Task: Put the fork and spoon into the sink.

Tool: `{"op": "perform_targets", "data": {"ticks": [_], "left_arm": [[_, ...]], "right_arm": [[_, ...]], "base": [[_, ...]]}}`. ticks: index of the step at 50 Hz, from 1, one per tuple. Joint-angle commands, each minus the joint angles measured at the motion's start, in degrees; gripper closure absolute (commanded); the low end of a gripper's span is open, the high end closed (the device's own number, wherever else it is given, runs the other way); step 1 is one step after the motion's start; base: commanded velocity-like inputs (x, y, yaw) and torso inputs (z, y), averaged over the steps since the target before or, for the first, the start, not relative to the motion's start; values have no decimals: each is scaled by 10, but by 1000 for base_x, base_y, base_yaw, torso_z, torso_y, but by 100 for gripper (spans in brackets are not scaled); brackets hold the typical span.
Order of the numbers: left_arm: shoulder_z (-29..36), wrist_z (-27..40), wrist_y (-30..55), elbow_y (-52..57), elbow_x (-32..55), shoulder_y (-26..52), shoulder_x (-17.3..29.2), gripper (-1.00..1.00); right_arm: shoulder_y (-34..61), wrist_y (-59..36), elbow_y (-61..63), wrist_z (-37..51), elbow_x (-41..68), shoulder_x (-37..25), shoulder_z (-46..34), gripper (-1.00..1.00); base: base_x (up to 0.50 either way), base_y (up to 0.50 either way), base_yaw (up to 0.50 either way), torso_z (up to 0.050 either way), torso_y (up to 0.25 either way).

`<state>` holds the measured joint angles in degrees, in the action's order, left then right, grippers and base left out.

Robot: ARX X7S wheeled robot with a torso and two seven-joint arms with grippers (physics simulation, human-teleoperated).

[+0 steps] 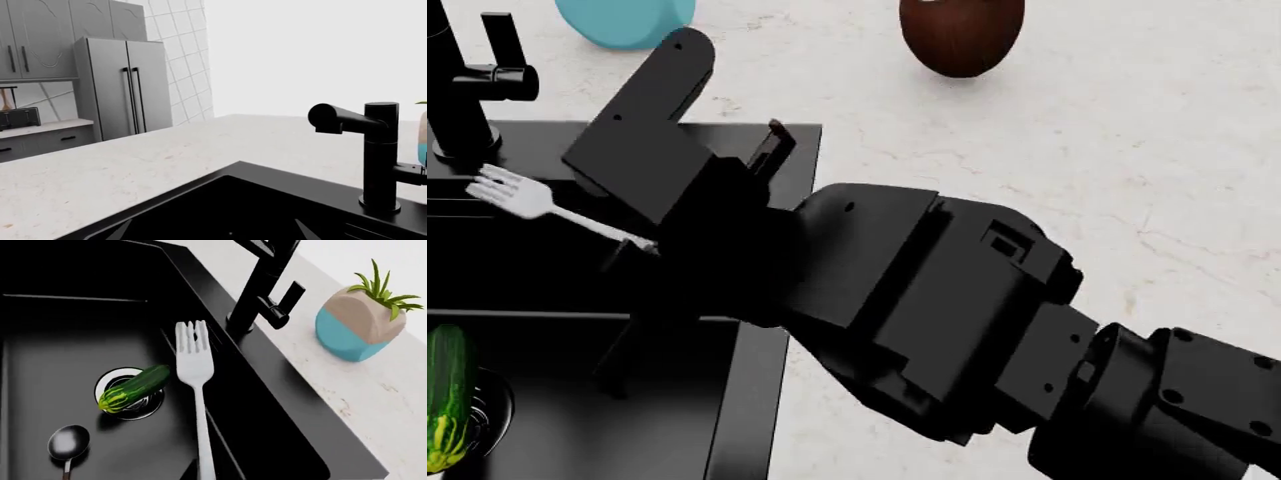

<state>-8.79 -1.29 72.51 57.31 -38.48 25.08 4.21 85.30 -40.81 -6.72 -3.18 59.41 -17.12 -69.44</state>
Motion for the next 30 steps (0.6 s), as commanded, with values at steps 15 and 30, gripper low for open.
{"op": "perform_targets", "data": {"ticks": [15,30], "left_arm": [[3,-4,5,6,-4,-2,0,-100],[-11,0,-8,-1,7,-7,-3,-100]], "right_arm": [[-65,46,-79,-75,-36,131,-65,100],[-64,43,-120,-70,-39,152,-72,-100]], "base": [[0,0,0,0,0],[0,0,0,0,0]]}}
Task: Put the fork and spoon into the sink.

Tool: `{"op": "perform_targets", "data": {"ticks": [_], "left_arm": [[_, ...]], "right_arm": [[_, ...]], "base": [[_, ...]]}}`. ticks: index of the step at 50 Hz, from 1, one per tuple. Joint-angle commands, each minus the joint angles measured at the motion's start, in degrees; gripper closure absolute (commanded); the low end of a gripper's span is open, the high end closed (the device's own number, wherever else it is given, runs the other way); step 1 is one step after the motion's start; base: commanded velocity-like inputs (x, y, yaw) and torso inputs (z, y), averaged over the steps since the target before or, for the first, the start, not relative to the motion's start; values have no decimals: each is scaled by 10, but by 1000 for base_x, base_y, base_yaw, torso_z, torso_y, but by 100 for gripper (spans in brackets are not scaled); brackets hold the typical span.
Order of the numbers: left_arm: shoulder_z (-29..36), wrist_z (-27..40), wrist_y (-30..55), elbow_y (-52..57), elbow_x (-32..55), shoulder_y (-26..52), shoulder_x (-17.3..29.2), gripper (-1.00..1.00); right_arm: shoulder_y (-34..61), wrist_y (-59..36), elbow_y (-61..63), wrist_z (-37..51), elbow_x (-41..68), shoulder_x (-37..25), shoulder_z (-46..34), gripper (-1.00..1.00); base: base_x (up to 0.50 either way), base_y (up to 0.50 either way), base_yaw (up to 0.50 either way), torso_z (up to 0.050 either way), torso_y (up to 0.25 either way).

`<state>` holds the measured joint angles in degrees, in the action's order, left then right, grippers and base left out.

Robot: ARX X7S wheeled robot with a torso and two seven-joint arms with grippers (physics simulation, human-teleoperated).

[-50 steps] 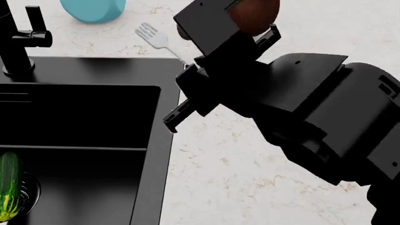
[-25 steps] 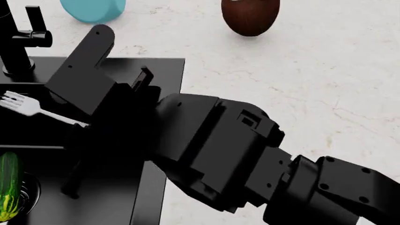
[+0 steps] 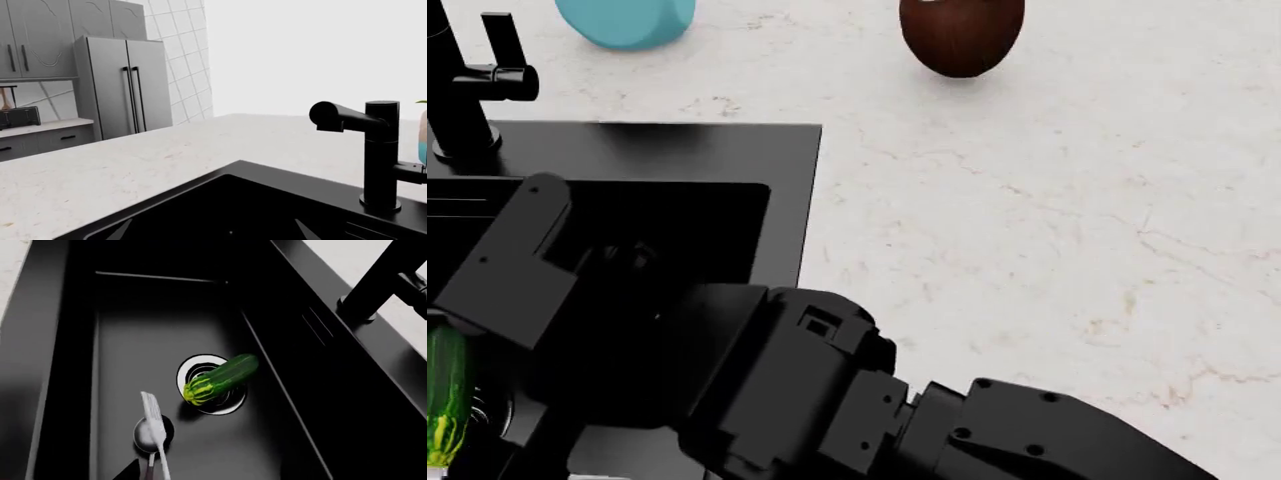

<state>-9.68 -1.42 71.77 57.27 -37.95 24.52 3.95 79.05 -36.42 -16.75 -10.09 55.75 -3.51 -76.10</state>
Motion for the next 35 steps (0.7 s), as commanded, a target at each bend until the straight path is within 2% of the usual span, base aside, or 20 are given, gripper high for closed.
{"op": "perform_targets", "data": {"ticks": [1,14,18,30,35], "left_arm": [[-2,1,0,0,1,-2,0,-100],[-3,6,-6,-3,7,-3,-2,-100],[-3,6,-6,-3,9,-3,-1,-100],[8,8,-1,-5,6,3,2,-100],[16,9,3,-2,2,3,3,-100]], "right_arm": [[-1,0,-20,-1,-2,16,-4,-100],[16,-5,19,10,18,-10,16,-100],[30,-9,53,27,39,-41,43,-100],[22,-5,201,121,99,-186,126,-100],[-5,15,311,190,134,-275,174,-100]], "base": [[0,0,0,0,0],[0,0,0,0,0],[0,0,0,0,0],[0,0,0,0,0],[0,0,0,0,0]]}}
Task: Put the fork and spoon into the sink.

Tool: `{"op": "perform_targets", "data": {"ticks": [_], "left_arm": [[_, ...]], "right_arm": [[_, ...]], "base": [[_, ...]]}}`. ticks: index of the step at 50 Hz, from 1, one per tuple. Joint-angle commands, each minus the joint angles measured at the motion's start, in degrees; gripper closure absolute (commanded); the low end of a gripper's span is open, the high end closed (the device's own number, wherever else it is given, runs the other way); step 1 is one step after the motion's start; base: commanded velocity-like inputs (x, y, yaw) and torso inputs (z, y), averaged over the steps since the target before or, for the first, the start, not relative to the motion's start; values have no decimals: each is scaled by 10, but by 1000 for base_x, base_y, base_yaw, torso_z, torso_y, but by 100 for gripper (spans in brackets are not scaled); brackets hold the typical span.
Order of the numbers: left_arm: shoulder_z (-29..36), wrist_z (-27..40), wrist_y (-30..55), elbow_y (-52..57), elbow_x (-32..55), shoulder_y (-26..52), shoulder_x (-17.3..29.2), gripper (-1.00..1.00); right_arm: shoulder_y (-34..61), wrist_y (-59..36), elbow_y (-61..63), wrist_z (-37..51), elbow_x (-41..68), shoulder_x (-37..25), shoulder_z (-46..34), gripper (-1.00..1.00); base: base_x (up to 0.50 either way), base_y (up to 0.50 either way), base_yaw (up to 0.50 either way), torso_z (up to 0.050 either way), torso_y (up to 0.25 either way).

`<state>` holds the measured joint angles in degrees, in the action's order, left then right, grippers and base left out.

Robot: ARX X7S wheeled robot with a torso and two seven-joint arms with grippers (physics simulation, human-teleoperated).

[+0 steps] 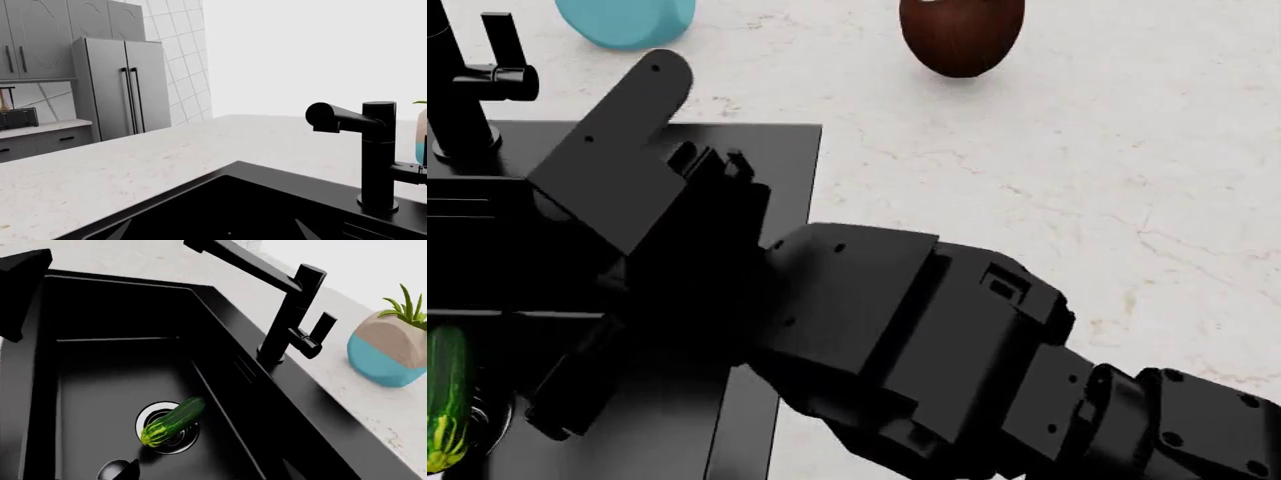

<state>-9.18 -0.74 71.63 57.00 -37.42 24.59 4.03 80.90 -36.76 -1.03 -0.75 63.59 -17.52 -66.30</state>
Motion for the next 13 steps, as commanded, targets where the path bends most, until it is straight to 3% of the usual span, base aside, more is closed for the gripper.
{"op": "perform_targets", "data": {"ticks": [1,13], "left_arm": [[10,2,5,1,-3,3,2,-100],[9,3,0,1,-1,-1,3,-100]], "right_arm": [[-27,21,172,99,65,-147,83,-100],[-164,119,358,228,93,-328,152,-100]], "base": [[0,0,0,0,0],[0,0,0,0,0]]}}
